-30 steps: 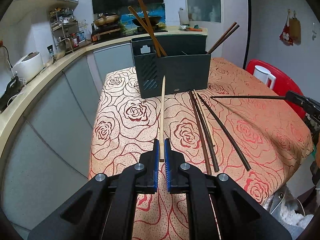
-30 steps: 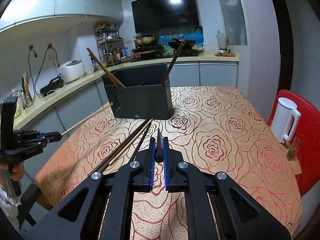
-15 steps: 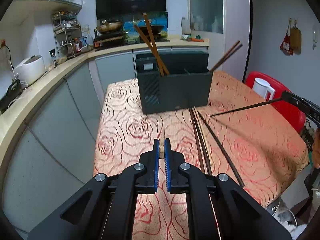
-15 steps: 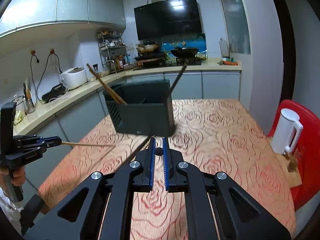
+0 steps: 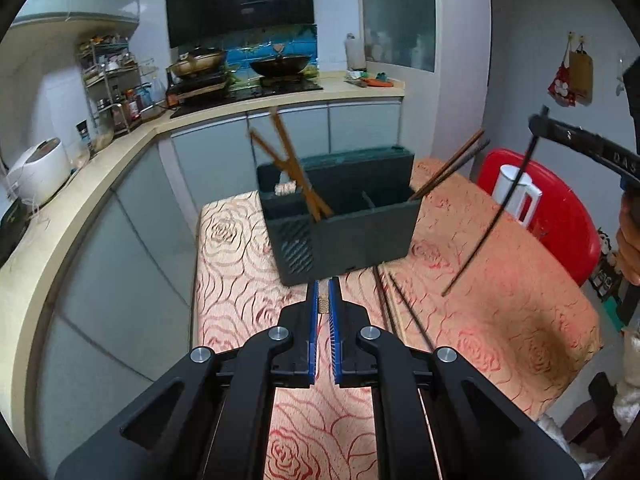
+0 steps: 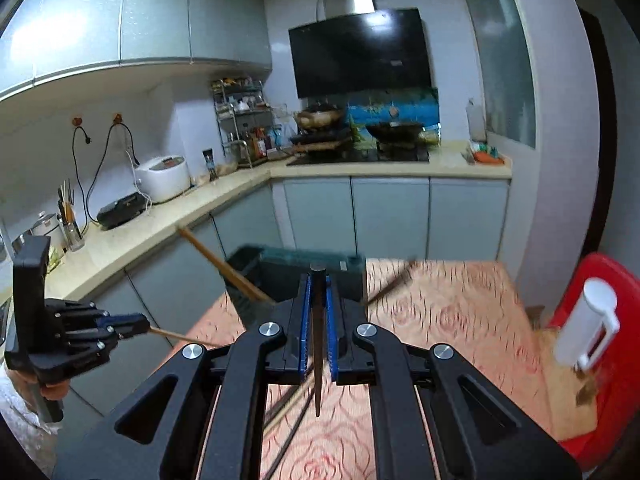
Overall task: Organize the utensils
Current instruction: 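Lift the dark chopstick with the right tool while the left tool carries a wooden chopstick to the holder, then open both tools to drop the chopsticks into the green holder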
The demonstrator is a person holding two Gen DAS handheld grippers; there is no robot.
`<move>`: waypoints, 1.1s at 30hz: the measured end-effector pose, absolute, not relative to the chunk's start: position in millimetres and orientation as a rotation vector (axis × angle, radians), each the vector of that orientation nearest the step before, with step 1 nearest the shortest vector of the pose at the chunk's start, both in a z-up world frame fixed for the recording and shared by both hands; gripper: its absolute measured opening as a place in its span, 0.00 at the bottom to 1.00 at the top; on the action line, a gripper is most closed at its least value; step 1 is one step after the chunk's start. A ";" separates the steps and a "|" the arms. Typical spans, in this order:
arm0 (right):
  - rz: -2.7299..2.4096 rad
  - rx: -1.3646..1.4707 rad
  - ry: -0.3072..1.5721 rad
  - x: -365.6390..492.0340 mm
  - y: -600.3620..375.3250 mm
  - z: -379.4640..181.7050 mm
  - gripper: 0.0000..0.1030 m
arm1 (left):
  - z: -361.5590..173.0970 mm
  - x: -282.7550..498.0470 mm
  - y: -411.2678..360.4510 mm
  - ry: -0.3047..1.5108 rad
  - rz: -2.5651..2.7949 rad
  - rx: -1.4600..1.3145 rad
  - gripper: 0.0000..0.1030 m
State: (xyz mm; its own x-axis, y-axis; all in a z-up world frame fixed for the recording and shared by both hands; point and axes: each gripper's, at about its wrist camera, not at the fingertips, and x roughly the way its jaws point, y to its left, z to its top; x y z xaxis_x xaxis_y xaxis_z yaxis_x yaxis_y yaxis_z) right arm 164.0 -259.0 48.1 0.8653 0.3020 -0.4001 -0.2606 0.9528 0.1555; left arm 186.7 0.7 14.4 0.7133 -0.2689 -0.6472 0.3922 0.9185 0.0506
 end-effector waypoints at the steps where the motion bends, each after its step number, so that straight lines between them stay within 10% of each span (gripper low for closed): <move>1: 0.297 0.096 0.426 166.4 -258.8 55.6 0.08 | 22.9 189.1 -1.9 0.680 -0.381 0.189 0.05; 15: 0.251 0.082 0.334 225.8 -253.1 122.3 0.08 | 100.5 226.1 -44.6 0.599 -0.409 0.257 0.05; 33: 0.221 0.068 0.447 283.9 -235.5 67.4 0.10 | 55.1 288.2 -69.8 0.710 -0.355 0.266 0.05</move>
